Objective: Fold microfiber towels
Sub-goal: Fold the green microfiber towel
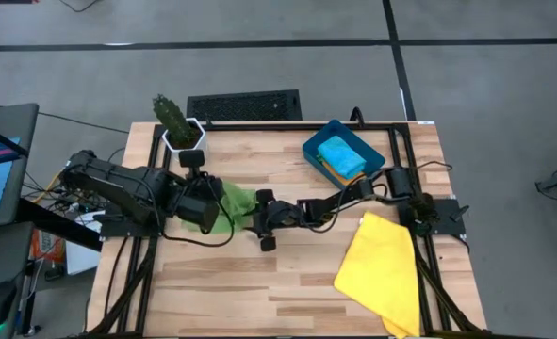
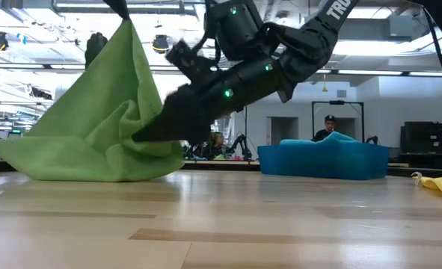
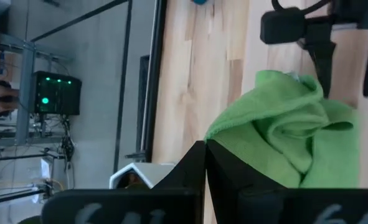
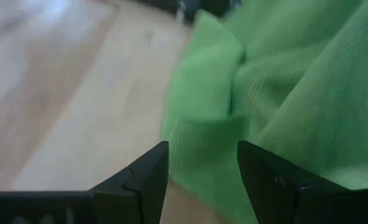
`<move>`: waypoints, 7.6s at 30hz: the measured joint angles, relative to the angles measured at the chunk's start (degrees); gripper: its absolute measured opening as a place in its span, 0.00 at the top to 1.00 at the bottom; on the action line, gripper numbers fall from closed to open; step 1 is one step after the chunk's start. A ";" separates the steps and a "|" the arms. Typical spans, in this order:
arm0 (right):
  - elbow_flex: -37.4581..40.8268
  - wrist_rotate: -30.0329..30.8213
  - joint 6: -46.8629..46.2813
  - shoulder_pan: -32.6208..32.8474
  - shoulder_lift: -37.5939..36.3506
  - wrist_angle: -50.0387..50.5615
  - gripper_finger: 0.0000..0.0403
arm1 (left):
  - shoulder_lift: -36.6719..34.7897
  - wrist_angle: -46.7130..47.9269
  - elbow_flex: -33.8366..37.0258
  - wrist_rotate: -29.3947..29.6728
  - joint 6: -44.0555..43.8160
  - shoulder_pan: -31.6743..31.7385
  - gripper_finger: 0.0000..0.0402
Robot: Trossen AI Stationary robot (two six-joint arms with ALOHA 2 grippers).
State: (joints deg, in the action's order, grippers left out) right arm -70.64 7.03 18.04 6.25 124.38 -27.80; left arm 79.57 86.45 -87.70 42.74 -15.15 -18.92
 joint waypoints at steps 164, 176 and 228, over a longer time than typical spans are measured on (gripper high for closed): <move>0.19 30.07 24.12 -20.10 -54.10 27.51 0.99 | -3.27 -44.67 -12.71 2.51 62.76 39.77 1.00; 2.68 11.60 -5.12 -3.81 -51.46 56.45 0.99 | -3.66 -2.98 -5.52 -30.47 18.45 27.17 1.00; 10.70 1.88 -15.01 -9.34 -29.51 58.88 0.98 | -3.56 -39.40 34.08 -19.88 12.93 17.32 1.00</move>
State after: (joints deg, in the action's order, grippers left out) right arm -59.95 8.91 3.03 -3.09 94.87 31.08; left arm 76.01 47.04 -53.62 22.86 -2.23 -1.60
